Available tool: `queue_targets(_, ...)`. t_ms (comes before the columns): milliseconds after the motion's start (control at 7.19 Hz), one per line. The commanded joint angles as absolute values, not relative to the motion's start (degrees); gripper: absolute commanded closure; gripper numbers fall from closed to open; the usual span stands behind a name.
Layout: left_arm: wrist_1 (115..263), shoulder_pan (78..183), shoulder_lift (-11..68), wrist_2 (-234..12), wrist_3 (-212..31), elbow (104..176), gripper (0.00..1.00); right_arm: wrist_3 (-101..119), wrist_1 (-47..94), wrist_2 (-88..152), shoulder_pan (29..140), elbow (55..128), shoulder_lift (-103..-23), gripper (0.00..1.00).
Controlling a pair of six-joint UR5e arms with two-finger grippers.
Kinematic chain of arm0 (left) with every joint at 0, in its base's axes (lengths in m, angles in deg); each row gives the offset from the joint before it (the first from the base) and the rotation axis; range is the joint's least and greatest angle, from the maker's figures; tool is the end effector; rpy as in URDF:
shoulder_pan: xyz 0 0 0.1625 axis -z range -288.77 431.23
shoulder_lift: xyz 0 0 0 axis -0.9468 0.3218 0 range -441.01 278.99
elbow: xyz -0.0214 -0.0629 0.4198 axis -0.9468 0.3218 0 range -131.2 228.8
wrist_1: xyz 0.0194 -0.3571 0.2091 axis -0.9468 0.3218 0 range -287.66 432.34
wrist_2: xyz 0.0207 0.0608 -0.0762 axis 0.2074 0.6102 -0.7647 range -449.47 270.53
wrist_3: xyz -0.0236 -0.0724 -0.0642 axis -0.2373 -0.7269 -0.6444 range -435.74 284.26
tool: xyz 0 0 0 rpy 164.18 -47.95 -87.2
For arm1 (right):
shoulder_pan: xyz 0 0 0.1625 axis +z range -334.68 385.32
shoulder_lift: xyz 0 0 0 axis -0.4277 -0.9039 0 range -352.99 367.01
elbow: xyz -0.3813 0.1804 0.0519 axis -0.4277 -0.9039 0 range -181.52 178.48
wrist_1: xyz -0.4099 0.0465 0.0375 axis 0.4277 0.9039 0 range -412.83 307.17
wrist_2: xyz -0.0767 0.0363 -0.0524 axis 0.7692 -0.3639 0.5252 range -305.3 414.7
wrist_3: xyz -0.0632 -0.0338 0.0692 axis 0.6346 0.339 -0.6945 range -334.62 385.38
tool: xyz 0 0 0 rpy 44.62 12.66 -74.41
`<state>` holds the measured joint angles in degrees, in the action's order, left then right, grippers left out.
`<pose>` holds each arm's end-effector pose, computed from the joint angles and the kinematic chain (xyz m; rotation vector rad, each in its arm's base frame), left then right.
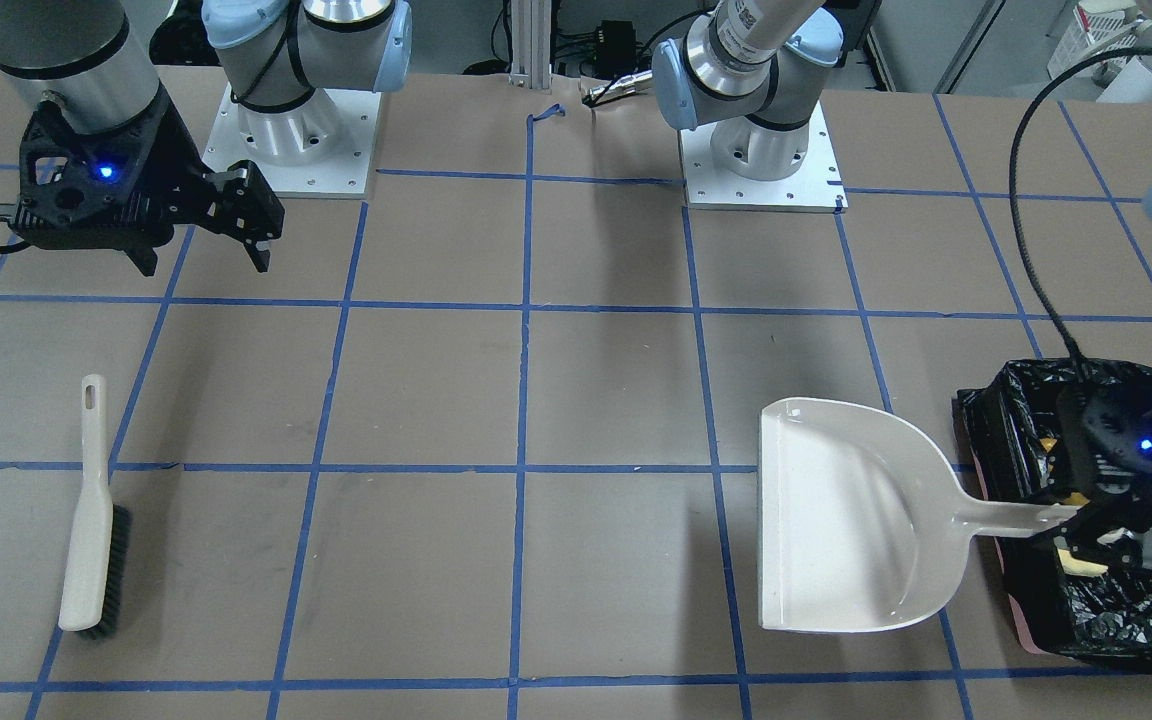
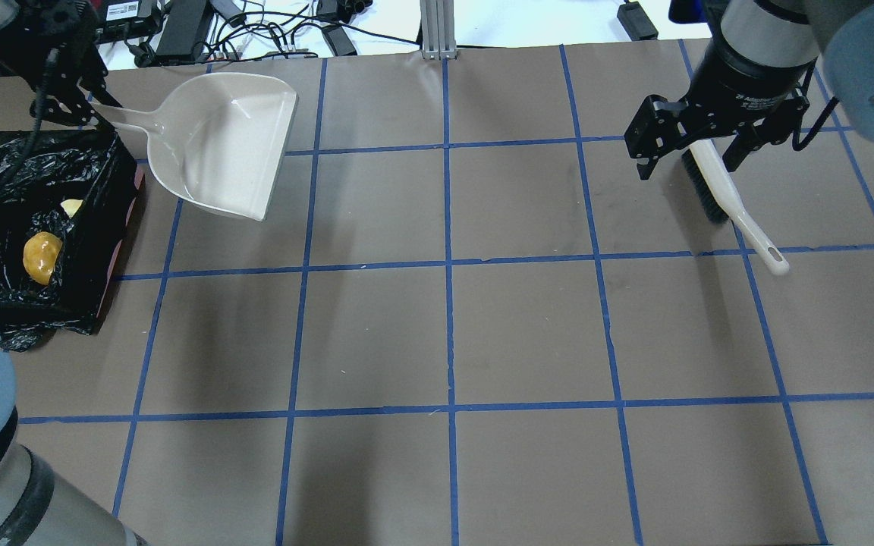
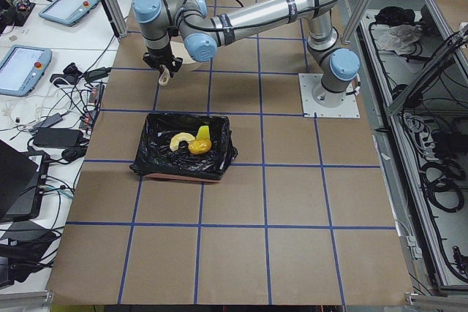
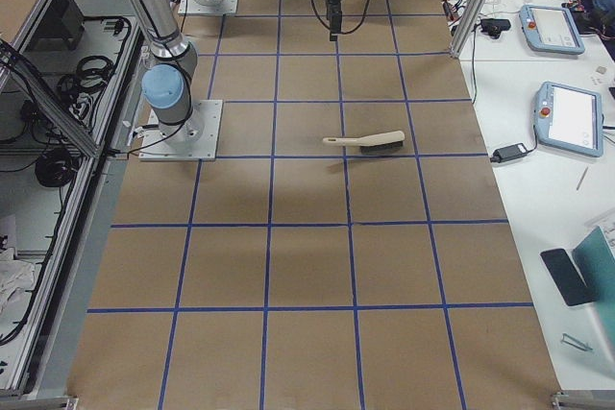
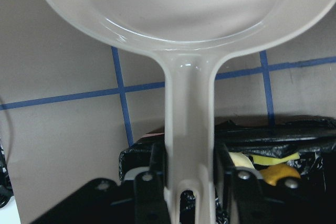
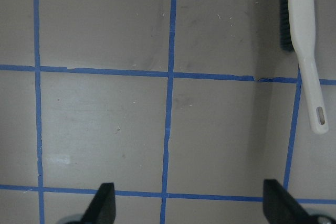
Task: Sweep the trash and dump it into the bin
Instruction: 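Lower the empty dustpan back onto the table with the left gripper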
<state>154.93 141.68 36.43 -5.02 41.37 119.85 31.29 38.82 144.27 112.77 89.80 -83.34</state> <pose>0.0933 -0.6901 0.3808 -2.3201 -2.0343 0.1281 0.1121 -0.4959 0.4824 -0.0920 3.1336 -0.0194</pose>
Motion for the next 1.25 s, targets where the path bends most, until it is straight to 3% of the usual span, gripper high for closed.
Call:
queue_targets(0,150.32,145.39,40.35,-2.65,37.04,121.21,0.98,31.36,38.66,144.69,112.68,89.79,-83.34,0.00)
queue_targets(1113,143.27,149.98,44.50,-1.23,30.43,124.47,0.96,31.36,38.66,144.52,112.68,89.97,-82.64,0.00)
